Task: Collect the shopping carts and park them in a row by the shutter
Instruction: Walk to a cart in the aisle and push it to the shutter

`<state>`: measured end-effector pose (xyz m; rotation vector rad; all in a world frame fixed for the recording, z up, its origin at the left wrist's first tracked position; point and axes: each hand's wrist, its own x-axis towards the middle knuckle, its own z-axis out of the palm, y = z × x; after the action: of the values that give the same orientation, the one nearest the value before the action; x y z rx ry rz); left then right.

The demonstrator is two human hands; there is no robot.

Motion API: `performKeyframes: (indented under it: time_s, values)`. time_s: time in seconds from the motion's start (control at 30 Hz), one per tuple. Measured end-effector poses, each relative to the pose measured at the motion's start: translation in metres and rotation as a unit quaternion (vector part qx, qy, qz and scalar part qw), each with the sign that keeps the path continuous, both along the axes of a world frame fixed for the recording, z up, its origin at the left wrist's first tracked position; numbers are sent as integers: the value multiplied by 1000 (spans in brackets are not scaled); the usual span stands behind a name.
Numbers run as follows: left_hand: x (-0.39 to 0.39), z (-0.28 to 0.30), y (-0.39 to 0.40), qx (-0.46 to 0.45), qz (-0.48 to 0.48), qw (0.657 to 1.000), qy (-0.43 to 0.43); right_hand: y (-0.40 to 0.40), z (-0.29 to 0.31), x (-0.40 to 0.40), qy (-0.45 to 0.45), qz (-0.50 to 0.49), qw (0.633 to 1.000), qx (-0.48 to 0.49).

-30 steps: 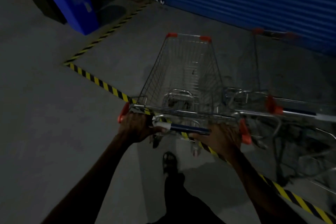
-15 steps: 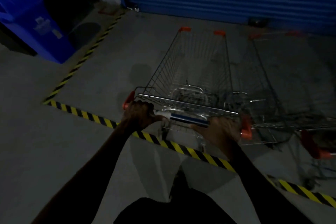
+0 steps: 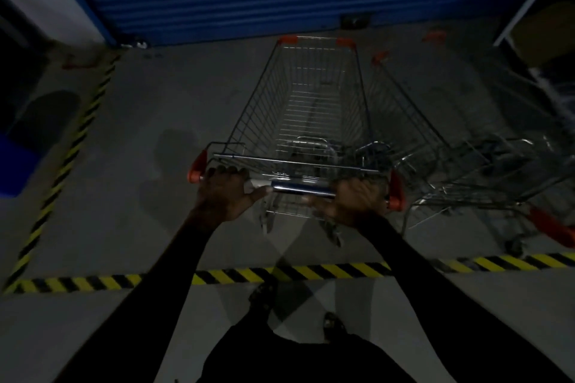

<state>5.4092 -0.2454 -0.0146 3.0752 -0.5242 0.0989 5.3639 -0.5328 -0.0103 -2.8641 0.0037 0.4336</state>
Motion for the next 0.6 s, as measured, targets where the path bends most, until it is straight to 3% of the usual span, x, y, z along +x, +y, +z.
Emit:
performKeyframes:
  time_s: [0.13, 0.37, 0.53, 0.6]
  values:
    - [28, 8, 17, -7, -58, 998, 32, 11, -10, 16, -29, -66, 997, 17]
    - [60, 0, 44, -37, -135, 989, 41, 39, 13, 8, -28, -79, 996, -40]
    - [56, -15, 38, -50, -172, 984, 5, 47, 6, -20, -116, -112, 987, -10]
    - [48, -12, 22, -82, -183, 979, 27, 46, 12, -37, -152, -112, 982, -3]
